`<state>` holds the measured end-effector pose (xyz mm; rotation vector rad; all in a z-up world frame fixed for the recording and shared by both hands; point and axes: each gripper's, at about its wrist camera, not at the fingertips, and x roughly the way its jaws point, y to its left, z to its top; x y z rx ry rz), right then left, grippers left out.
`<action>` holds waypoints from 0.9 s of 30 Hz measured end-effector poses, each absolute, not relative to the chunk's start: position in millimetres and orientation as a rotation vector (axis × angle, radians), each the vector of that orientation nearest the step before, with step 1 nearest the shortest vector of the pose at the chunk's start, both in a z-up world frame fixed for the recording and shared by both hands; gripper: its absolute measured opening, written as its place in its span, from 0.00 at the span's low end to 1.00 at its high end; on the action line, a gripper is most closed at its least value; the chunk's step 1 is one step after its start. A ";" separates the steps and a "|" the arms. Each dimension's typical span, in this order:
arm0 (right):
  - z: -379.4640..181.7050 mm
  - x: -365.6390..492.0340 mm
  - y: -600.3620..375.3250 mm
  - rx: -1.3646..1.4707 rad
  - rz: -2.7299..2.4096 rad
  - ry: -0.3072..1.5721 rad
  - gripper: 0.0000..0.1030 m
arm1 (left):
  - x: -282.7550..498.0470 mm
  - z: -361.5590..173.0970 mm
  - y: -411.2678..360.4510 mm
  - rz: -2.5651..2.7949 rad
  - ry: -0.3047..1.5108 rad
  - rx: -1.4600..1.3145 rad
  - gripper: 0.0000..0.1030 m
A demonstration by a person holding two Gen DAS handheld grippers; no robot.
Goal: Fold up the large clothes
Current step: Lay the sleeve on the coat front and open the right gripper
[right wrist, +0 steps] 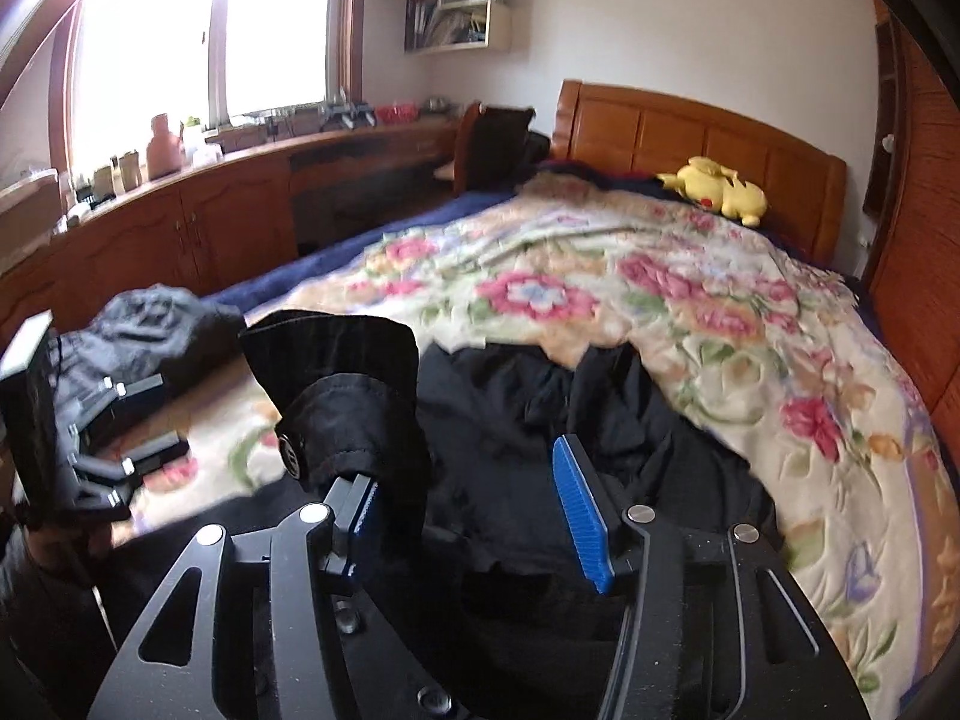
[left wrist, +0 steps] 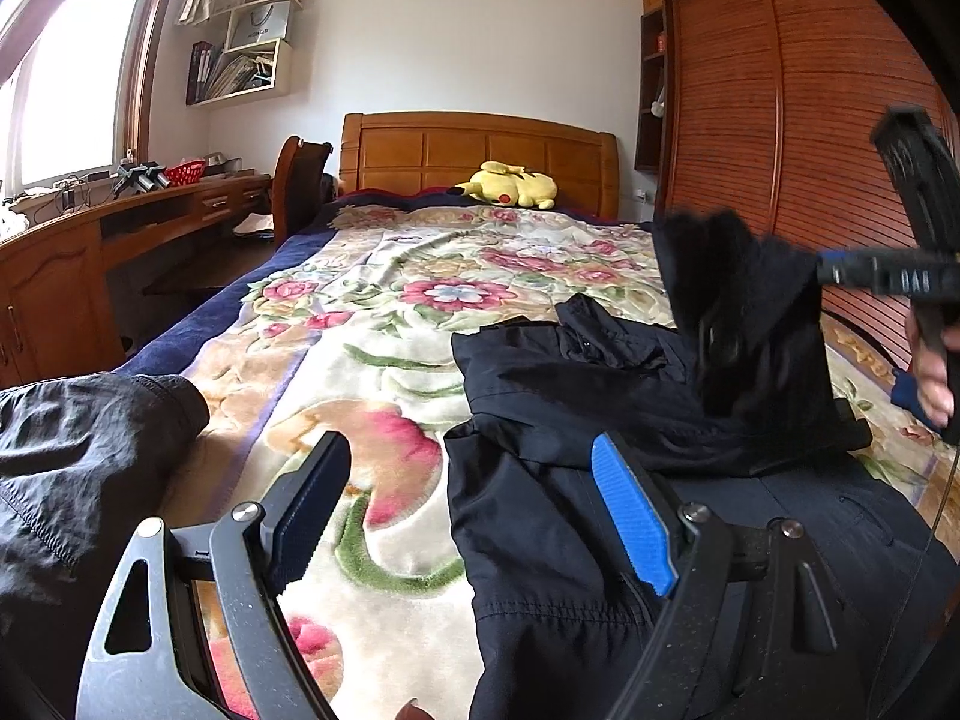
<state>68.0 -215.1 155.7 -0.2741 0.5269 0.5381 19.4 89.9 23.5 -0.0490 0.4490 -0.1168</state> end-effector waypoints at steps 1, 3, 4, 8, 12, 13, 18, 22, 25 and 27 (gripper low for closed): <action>151.5 67.5 -213.6 -0.280 0.539 0.540 0.53 | 19.5 23.5 90.0 -0.117 0.449 -0.049 0.81; 142.9 68.2 -212.1 -0.289 0.537 0.576 0.53 | 19.5 23.7 90.1 -0.118 0.449 -0.048 0.81; 134.7 68.9 -210.8 -0.290 0.540 0.604 0.53 | 19.5 23.7 90.1 -0.118 0.449 -0.048 0.81; 107.5 71.1 -205.6 -0.297 0.555 0.706 0.53 | 19.5 23.9 90.2 -0.118 0.449 -0.047 0.81; 89.9 65.7 -193.9 -0.293 0.582 0.774 0.59 | 18.9 23.7 90.8 -0.119 0.448 -0.048 0.81; 87.7 63.3 -190.1 -0.299 0.592 0.780 0.59 | 18.9 23.7 90.6 -0.119 0.449 -0.047 0.81; 92.5 59.8 -182.9 -0.287 0.613 0.768 0.59 | 18.9 23.9 90.5 -0.119 0.449 -0.046 0.81; 103.7 58.5 -184.3 -0.302 0.580 0.712 0.59 | 16.9 21.9 88.6 -0.130 0.460 -0.041 0.81; 104.3 55.4 -190.9 -0.296 0.540 0.686 0.59 | 13.3 17.1 82.4 -0.165 0.493 -0.035 0.81; 99.5 50.6 -196.9 -0.286 0.506 0.673 0.59 | 10.3 12.8 76.0 -0.203 0.529 -0.040 0.81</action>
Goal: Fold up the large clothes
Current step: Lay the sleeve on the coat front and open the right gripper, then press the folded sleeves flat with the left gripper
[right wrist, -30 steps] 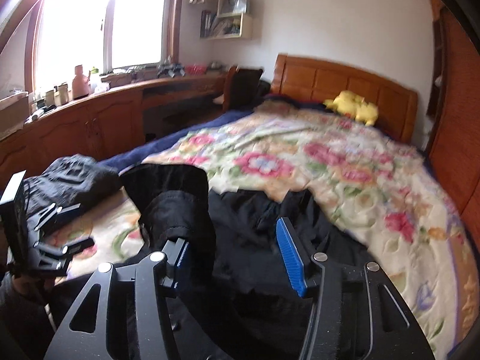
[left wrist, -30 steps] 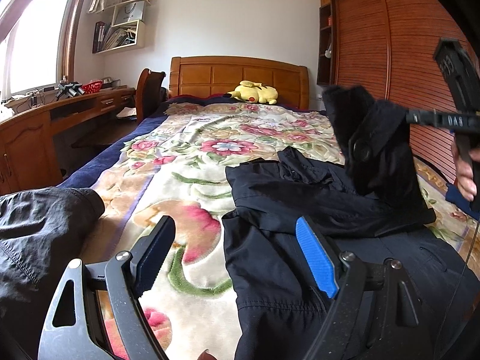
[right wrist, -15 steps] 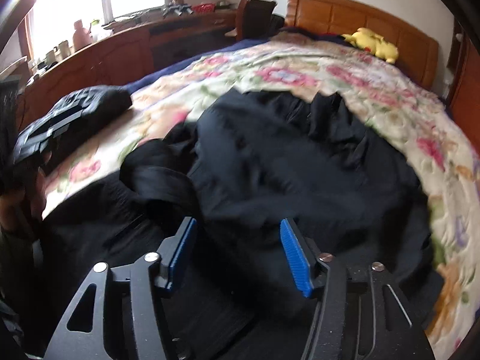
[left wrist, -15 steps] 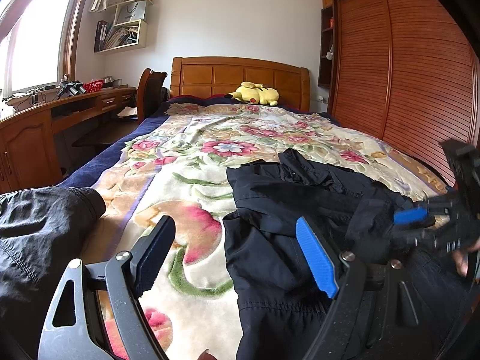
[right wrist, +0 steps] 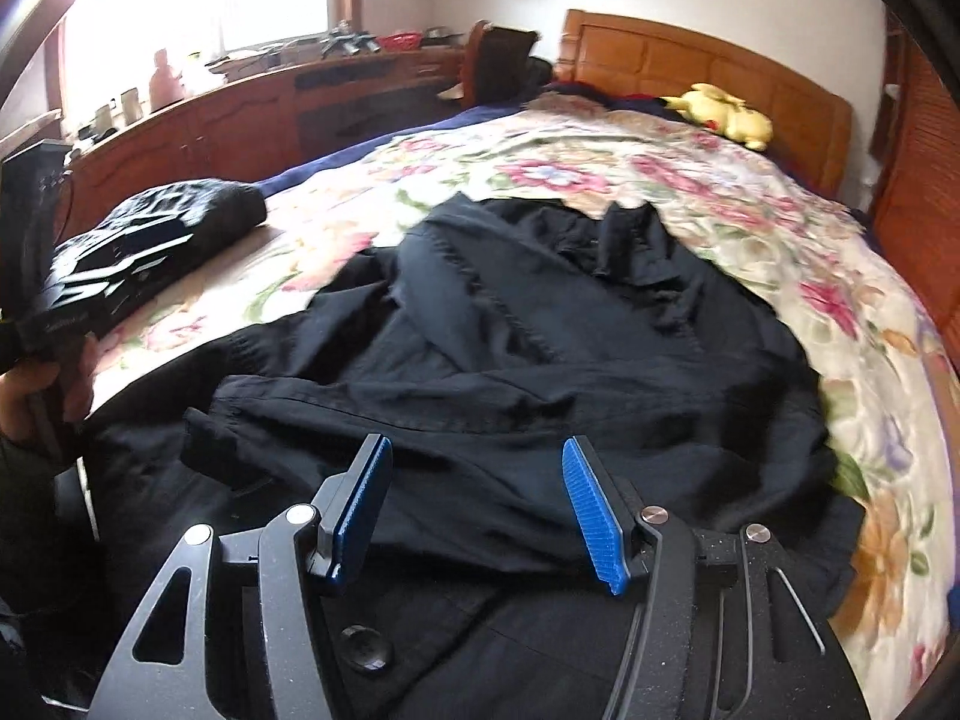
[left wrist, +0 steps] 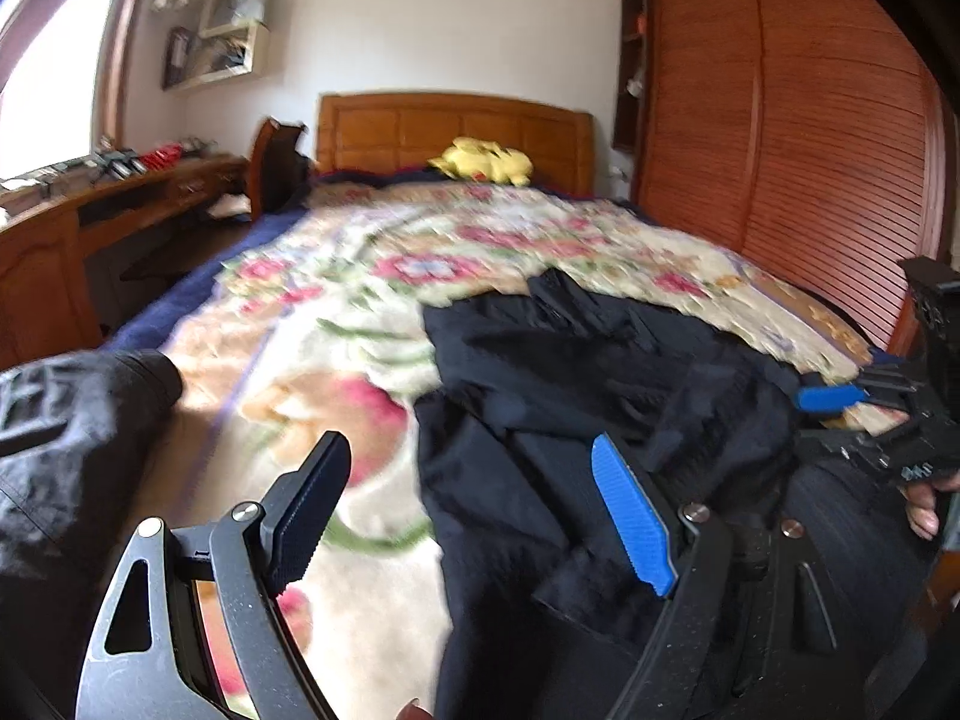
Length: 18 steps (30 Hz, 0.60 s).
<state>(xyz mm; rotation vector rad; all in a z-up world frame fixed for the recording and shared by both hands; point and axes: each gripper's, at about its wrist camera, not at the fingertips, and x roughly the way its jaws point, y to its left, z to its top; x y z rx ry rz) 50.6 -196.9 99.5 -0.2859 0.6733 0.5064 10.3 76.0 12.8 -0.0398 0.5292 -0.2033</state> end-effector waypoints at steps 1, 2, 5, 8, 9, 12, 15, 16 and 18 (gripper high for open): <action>95.5 46.4 -200.2 -0.278 0.493 0.672 0.59 | 9.1 9.9 71.2 -0.231 0.553 -0.043 0.81; 87.7 43.1 -199.6 -0.269 0.482 0.673 0.59 | 7.8 7.7 67.7 -0.244 0.570 -0.041 0.81; 80.1 37.8 -202.2 -0.266 0.450 0.668 0.59 | 3.6 3.0 53.5 -0.245 0.602 -0.006 0.81; 74.8 21.5 -209.0 -0.258 0.423 0.646 0.59 | -0.4 0.9 40.4 -0.259 0.622 0.025 0.81; 75.2 17.0 -212.3 -0.249 0.420 0.640 0.59 | -1.2 0.3 36.6 -0.268 0.627 0.032 0.81; 68.8 11.1 -221.5 -0.228 0.408 0.627 0.59 | -1.2 -4.1 25.7 -0.284 0.655 0.059 0.81; 58.2 11.2 -223.5 -0.224 0.402 0.623 0.59 | 2.0 -13.6 18.3 -0.315 0.701 0.072 0.76; 53.5 11.7 -222.8 -0.219 0.402 0.627 0.59 | 4.0 -18.4 16.9 -0.323 0.720 0.077 0.73; 47.2 11.8 -225.2 -0.209 0.400 0.632 0.59 | 7.1 -24.7 16.2 -0.329 0.744 0.082 0.65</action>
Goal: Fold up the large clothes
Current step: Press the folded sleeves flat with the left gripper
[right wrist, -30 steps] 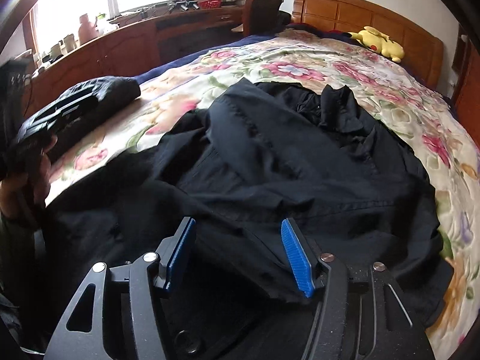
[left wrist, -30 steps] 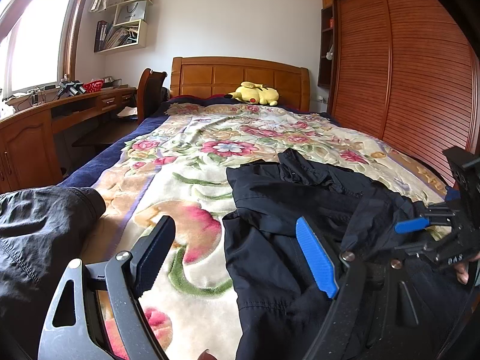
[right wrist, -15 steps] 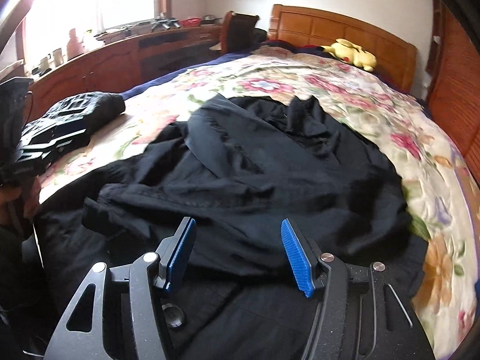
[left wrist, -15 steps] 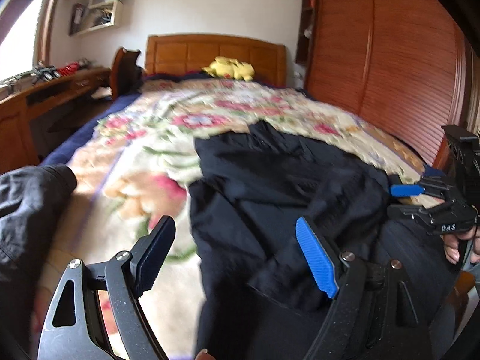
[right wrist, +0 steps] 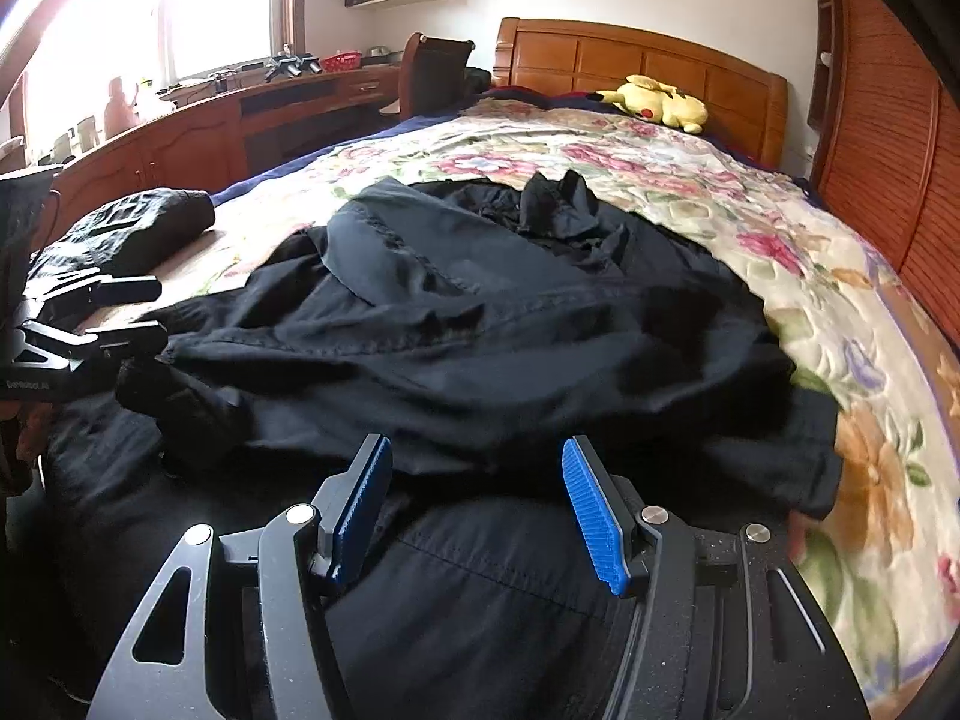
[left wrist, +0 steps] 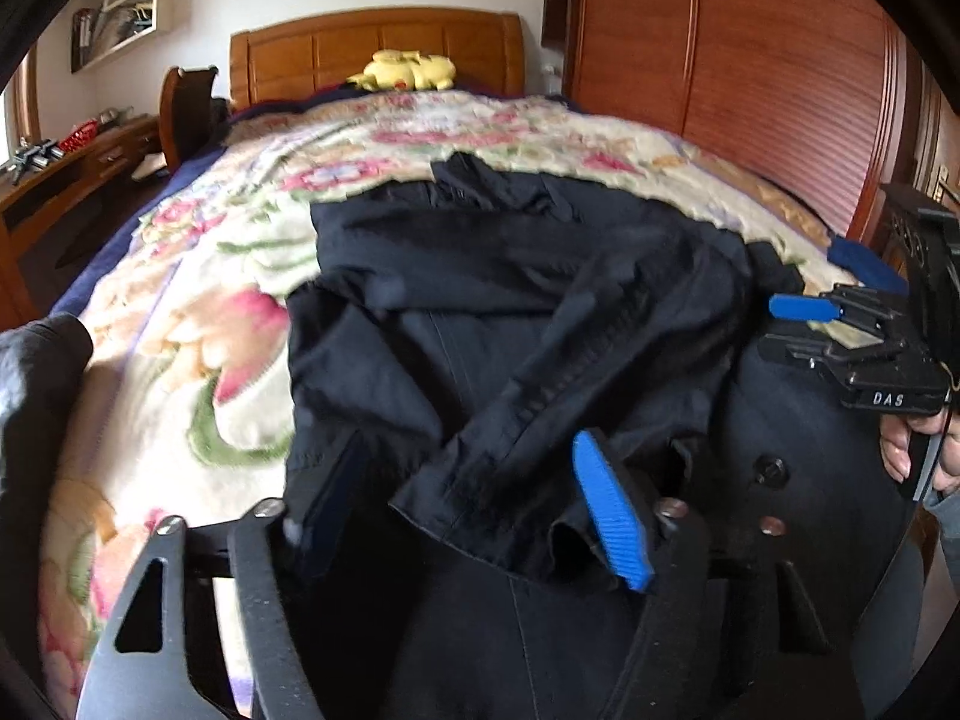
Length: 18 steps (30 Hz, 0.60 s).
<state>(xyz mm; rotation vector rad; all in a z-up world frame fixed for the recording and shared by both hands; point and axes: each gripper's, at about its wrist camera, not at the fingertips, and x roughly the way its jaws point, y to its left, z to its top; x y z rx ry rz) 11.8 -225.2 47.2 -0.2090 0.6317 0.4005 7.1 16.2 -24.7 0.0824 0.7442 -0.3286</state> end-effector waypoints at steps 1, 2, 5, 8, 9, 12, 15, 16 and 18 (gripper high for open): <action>45.4 12.6 -226.4 -0.198 0.399 0.635 0.59 | 8.9 -27.2 17.1 -0.331 0.754 0.079 0.61; 44.0 12.5 -231.1 -0.179 0.402 0.640 0.59 | 10.3 -28.7 18.4 -0.331 0.761 0.075 0.60; 42.6 15.9 -235.1 -0.146 0.397 0.644 0.59 | 11.9 -29.6 23.5 -0.322 0.763 0.068 0.57; 39.9 17.6 -236.7 -0.136 0.394 0.647 0.59 | 11.6 -26.8 28.6 -0.304 0.753 0.071 0.57; 38.5 17.9 -237.6 -0.134 0.394 0.648 0.59 | 11.3 -24.7 31.0 -0.296 0.745 0.069 0.57; 35.6 18.9 -238.6 -0.129 0.394 0.650 0.59 | 11.6 -19.2 36.5 -0.282 0.732 0.068 0.56; 34.2 20.5 -240.4 -0.122 0.394 0.653 0.59 | 13.1 -20.2 34.7 -0.285 0.744 0.089 0.48; 33.8 21.0 -241.0 -0.119 0.393 0.654 0.59 | 13.0 -21.8 32.3 -0.288 0.749 0.100 0.47; 33.7 21.4 -242.2 -0.114 0.393 0.654 0.59 | 12.8 -25.5 27.8 -0.296 0.759 0.119 0.45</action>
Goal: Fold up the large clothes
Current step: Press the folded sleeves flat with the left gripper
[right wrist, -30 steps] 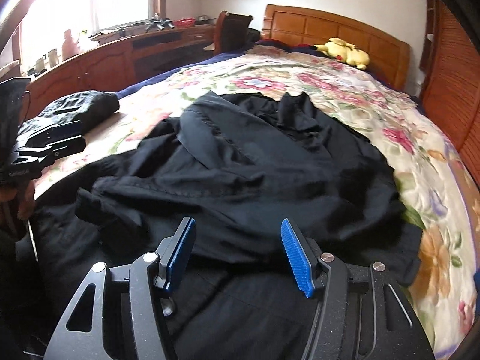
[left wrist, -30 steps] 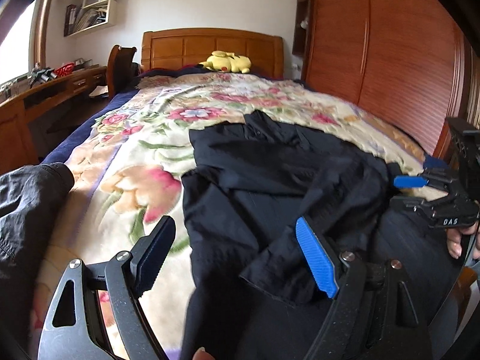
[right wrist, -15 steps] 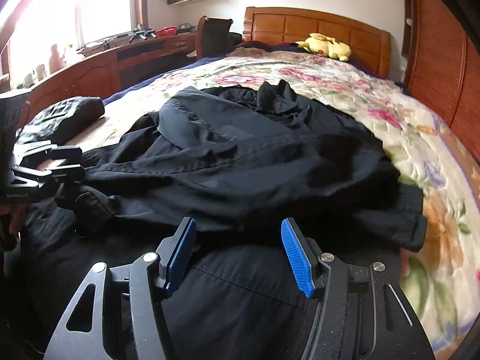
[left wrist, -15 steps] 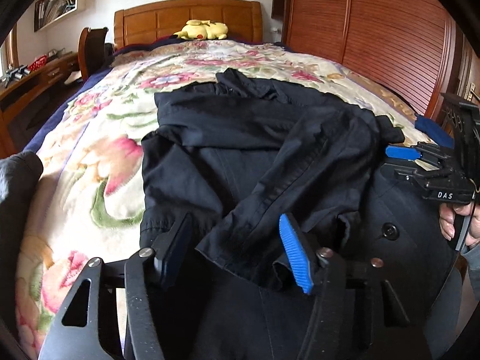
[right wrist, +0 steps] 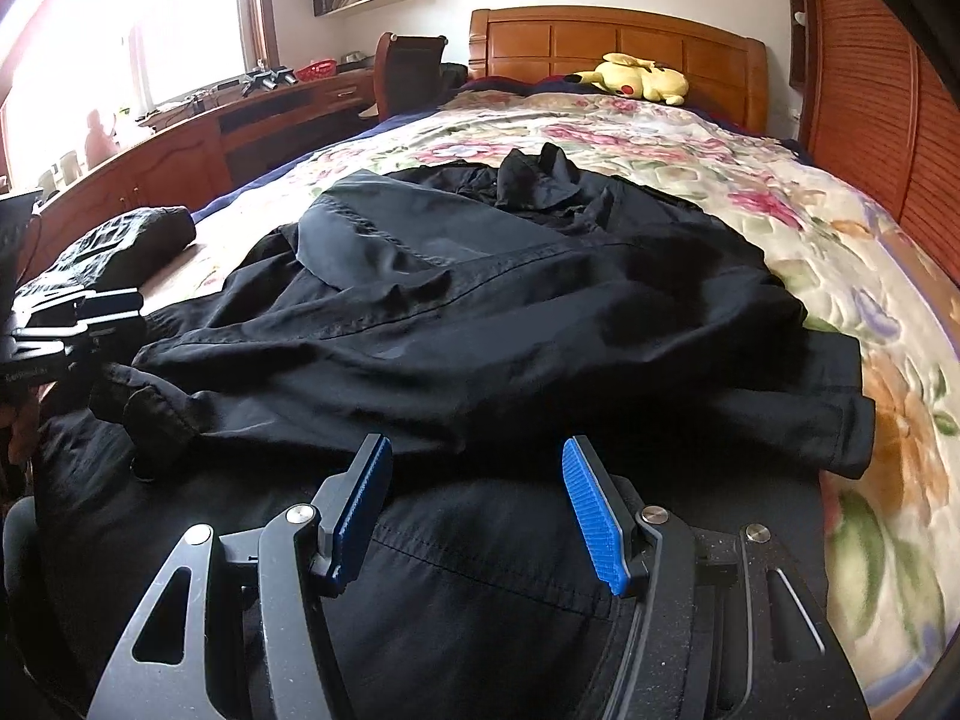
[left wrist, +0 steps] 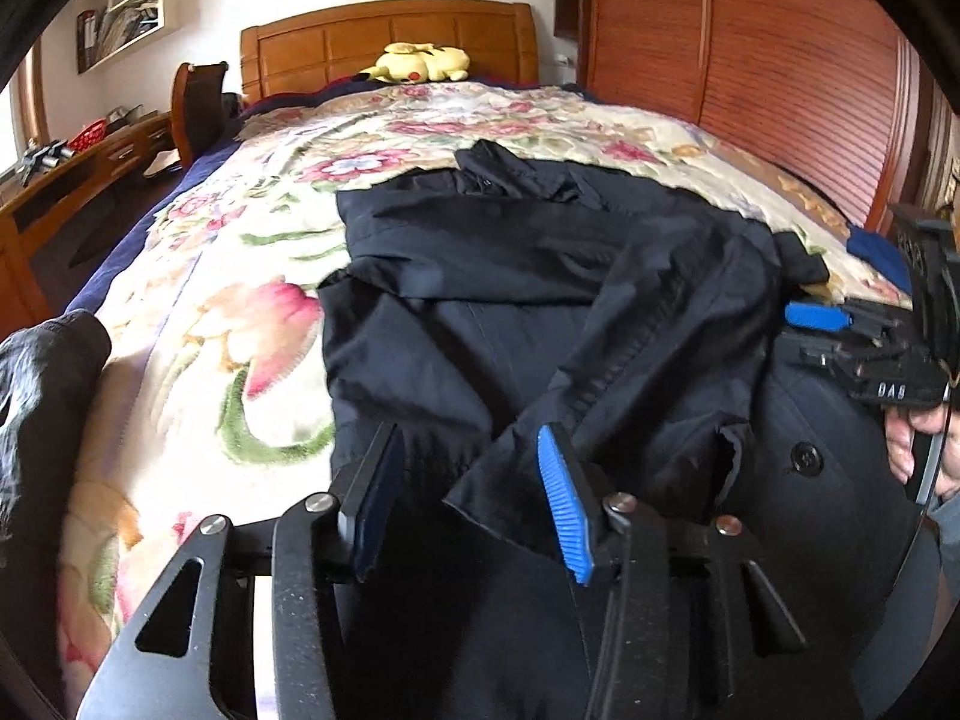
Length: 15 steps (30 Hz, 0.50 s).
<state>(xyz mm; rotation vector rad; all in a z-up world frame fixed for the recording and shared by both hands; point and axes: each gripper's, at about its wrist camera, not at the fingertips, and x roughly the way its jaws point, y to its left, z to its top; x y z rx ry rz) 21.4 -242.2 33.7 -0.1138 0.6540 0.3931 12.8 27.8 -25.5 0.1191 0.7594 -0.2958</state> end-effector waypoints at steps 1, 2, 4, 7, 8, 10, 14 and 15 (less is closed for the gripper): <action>33.7 21.3 -241.7 -0.111 0.393 0.654 0.59 | 12.9 -28.6 24.6 -0.299 0.769 0.131 0.45; 33.5 21.3 -242.4 -0.108 0.393 0.653 0.59 | 12.6 -31.2 23.0 -0.302 0.777 0.137 0.45; 33.2 21.3 -243.7 -0.103 0.394 0.653 0.59 | 13.6 -38.6 19.6 -0.313 0.809 0.145 0.45; 32.7 21.3 -244.4 -0.097 0.394 0.654 0.59 | 13.2 -46.7 17.2 -0.327 0.840 0.148 0.45; 32.4 21.3 -244.9 -0.096 0.394 0.655 0.59 | 13.0 -48.5 17.1 -0.331 0.849 0.148 0.45; 32.1 21.4 -244.3 -0.094 0.394 0.657 0.59 | 11.5 -50.8 17.0 -0.337 0.856 0.148 0.45; 31.6 23.2 -244.7 -0.091 0.397 0.663 0.59 | 7.8 -50.1 15.5 -0.357 0.853 0.148 0.43; 31.8 23.8 -244.8 -0.089 0.397 0.664 0.59 | 6.2 -49.9 14.6 -0.368 0.852 0.145 0.38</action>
